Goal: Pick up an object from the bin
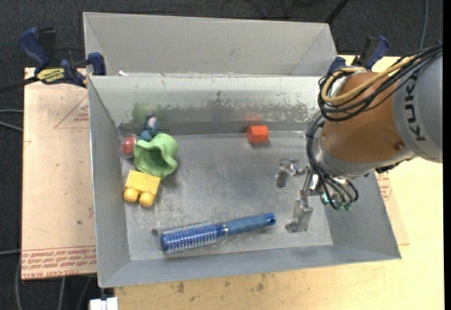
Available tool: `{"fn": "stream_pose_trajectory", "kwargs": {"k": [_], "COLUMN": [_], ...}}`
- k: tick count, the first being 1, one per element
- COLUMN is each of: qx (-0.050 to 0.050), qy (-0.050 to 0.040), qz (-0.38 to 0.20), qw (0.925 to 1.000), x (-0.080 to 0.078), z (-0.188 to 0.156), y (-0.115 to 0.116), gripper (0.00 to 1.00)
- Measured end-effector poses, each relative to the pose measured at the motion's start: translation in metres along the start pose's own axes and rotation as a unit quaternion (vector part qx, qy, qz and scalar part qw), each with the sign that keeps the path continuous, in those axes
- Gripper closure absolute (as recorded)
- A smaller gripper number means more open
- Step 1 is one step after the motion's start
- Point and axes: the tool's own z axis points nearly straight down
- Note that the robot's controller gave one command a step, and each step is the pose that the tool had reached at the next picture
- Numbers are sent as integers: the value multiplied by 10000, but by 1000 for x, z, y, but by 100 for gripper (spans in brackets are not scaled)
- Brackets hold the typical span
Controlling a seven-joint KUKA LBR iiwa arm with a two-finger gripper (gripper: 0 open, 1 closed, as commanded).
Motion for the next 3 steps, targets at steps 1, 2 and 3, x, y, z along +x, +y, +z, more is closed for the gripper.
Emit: {"fn": "stream_pose_trajectory", "kwargs": {"k": [1, 2, 3], "qx": [-1, 4, 12], "qy": [-77, -38, -91], "qz": [-1352, -1353, -1349], "qw": [9908, 9908, 9908], "x": [20, 22, 23], "z": [68, 69, -95], "y": [62, 61, 66], "gripper": [0, 100, 100]}}
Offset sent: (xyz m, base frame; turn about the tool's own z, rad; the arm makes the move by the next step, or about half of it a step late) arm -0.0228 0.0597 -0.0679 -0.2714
